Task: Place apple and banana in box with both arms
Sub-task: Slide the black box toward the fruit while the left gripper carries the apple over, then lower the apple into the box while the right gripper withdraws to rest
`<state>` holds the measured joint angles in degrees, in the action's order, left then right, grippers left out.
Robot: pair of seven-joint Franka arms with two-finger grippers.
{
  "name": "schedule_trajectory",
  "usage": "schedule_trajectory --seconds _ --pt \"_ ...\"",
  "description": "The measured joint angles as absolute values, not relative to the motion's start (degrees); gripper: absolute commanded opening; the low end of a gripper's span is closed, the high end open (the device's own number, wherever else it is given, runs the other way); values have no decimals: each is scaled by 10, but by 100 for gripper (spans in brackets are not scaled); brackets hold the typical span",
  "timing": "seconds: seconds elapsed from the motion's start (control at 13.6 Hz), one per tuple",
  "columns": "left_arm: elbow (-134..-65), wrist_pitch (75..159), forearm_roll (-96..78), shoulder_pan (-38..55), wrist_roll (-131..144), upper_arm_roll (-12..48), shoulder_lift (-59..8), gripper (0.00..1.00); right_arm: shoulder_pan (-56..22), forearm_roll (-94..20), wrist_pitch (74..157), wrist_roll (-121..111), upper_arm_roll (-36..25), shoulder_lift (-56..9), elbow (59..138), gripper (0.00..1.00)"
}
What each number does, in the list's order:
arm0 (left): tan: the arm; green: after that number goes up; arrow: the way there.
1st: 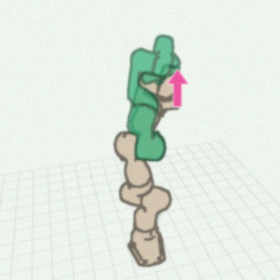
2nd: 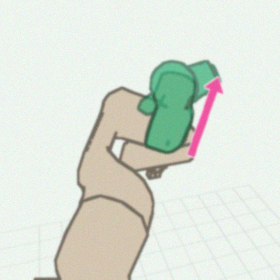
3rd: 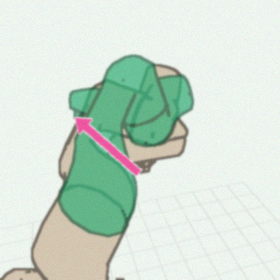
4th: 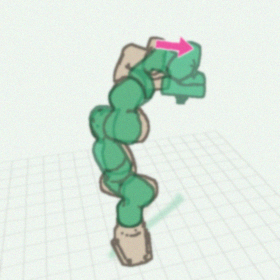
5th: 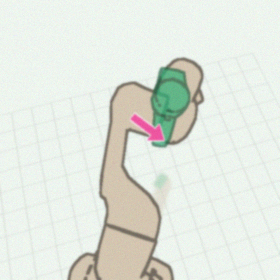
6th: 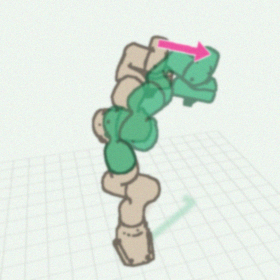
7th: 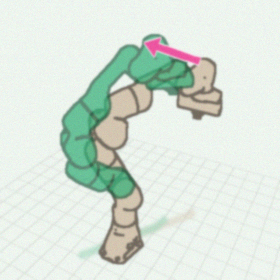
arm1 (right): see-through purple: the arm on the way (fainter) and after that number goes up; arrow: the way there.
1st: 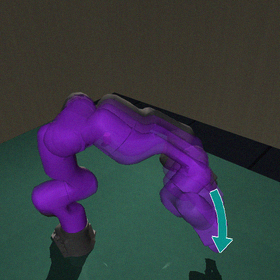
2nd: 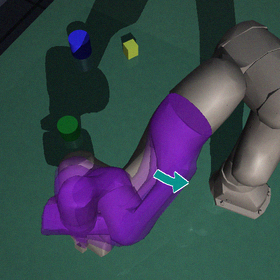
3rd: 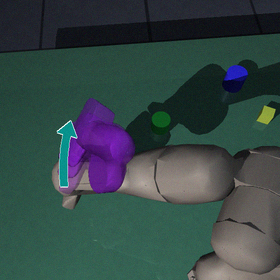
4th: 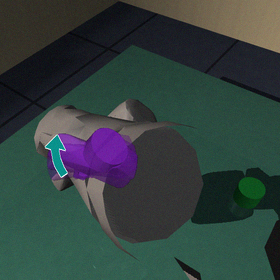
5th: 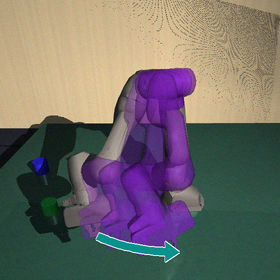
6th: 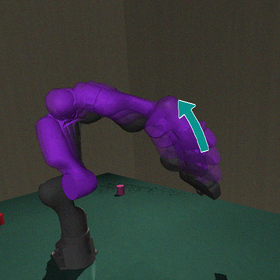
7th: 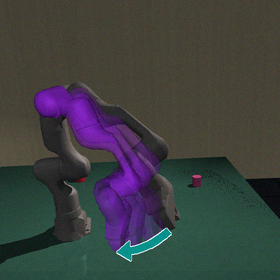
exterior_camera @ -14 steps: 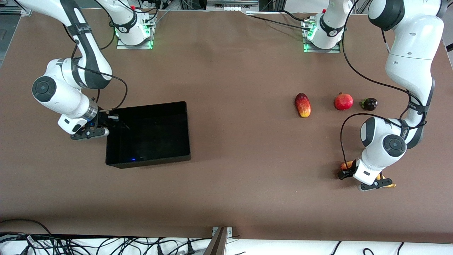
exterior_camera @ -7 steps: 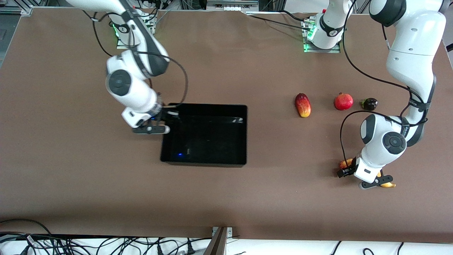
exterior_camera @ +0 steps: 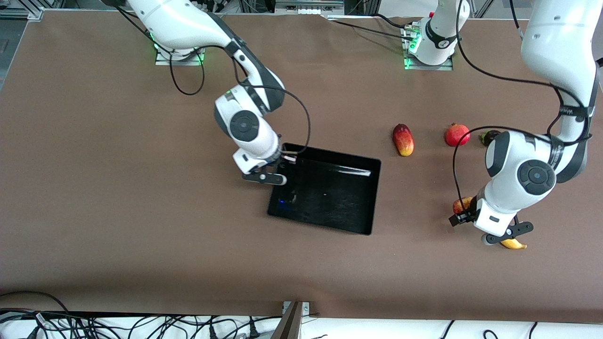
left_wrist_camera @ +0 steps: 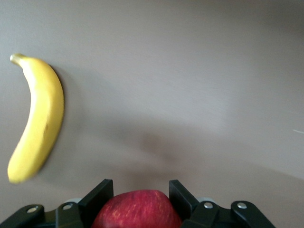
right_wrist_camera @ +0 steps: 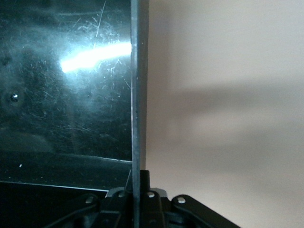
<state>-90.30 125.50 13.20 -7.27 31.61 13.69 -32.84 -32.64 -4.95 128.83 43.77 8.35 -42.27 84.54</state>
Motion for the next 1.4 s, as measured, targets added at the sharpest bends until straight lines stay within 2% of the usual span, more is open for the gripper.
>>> schedule_trajectory --seconds 0.29,0.59,0.66,0.73,1.1,1.4 --pt "-903 1186 71 2 401 141 -267 0 -386 -45 1288 444 49 -461 798 0" --pt "-904 1178 69 115 557 142 -270 0 -398 -20 1302 444 46 -464 797 0" --pt "-904 1177 66 133 580 142 -277 0 -400 -13 1305 444 46 -466 796 60" --pt "-904 1177 58 145 595 142 -284 0 -401 -9 1306 444 46 -466 795 100" --pt "-904 1190 41 174 655 141 -349 0 -389 -4 1306 441 36 -464 785 100" --pt "-902 1237 33 196 699 141 -391 0 -321 -57 1197 366 34 -411 769 100"
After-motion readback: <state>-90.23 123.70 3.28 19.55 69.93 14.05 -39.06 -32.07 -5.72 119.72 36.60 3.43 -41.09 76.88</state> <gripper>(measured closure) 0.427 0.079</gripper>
